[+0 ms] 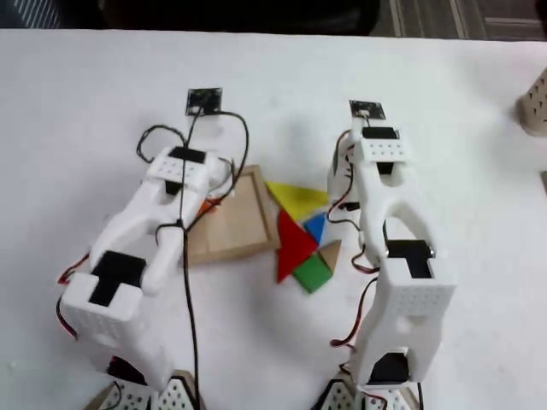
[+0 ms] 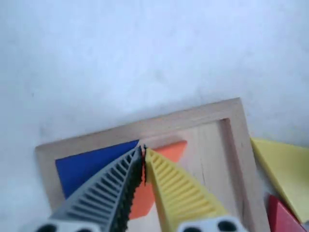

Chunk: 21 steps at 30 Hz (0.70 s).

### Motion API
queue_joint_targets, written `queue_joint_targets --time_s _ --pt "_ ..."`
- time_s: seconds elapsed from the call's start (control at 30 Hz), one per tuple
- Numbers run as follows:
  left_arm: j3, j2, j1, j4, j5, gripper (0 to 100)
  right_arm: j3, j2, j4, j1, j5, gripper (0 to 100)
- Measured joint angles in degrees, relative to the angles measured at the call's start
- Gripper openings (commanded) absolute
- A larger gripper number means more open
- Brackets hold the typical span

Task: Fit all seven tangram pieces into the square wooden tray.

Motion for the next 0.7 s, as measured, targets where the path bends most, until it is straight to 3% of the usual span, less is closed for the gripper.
queue_joint_targets --time_s 0.7 --pt "-1.5 0.2 0.1 12.6 1.9 2 0.0 0.0 0.0 -0.1 2.2 1.7"
